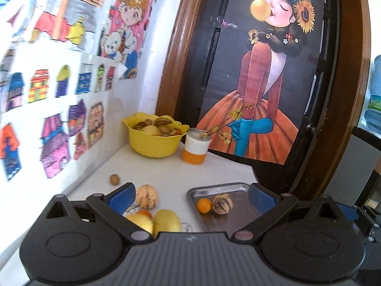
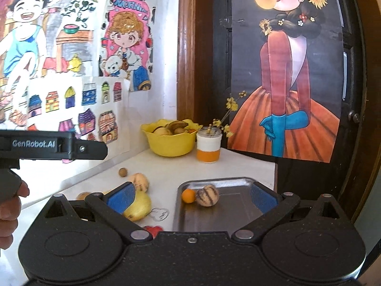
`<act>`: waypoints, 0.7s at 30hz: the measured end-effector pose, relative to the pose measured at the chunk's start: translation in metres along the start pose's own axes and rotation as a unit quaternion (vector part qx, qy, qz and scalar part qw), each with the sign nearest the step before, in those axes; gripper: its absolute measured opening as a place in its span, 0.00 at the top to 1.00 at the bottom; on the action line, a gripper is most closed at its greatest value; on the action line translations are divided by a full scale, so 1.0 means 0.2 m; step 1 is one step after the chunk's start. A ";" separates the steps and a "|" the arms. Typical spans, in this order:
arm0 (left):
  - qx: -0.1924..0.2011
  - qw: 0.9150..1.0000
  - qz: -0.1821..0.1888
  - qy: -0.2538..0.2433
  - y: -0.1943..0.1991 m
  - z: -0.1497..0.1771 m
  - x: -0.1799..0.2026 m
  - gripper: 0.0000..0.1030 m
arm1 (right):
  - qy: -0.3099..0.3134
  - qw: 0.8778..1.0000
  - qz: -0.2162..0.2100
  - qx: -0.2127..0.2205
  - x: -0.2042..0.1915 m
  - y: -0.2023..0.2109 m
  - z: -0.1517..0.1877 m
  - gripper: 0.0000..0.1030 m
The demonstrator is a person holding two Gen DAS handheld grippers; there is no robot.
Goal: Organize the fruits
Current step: 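Withdraw both open tools from the tray back toward the fruits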
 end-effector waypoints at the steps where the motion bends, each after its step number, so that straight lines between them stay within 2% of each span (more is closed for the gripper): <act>1: 0.000 1.000 -0.003 -0.002 0.03 0.01 -0.01 0.00 | 0.001 1.000 -0.003 -0.002 -0.02 0.01 0.01 0.01; 11: -0.010 0.999 -0.035 -0.020 0.27 0.20 -0.16 0.00 | 0.024 0.999 -0.025 -0.021 -0.21 0.13 0.11 0.01; 21: -0.053 0.996 -0.070 -0.020 0.35 0.40 -0.36 0.00 | 0.040 0.995 -0.054 -0.073 -0.37 0.07 0.26 0.01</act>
Point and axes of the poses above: each gripper's, at about its wrist camera, not at the fingertips, and y roughly against the way its jaws point, x to its right, z to its underside, the point moved 5 cm from there along -y, roughly the way its jaws point, and after that the axes turned 2 degrees about x, right-handed, at the moved point
